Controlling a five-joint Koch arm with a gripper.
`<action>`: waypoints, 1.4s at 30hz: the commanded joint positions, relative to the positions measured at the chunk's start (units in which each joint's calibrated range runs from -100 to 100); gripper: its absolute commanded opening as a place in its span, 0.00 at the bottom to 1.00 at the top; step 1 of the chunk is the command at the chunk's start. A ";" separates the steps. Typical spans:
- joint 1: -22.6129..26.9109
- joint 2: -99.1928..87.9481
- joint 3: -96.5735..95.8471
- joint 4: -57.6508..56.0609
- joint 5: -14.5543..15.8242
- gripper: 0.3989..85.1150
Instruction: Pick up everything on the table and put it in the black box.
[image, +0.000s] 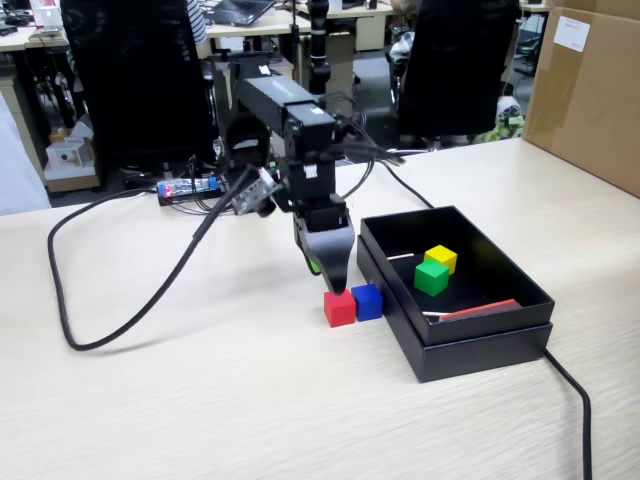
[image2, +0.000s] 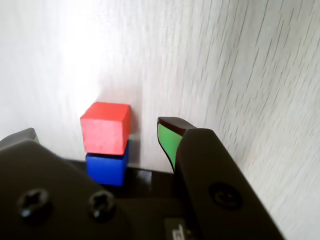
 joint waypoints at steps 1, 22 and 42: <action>-0.05 0.35 5.69 -0.28 -0.20 0.57; 0.49 15.61 15.30 -0.28 -0.59 0.34; 3.91 -16.17 20.02 -0.28 -2.05 0.19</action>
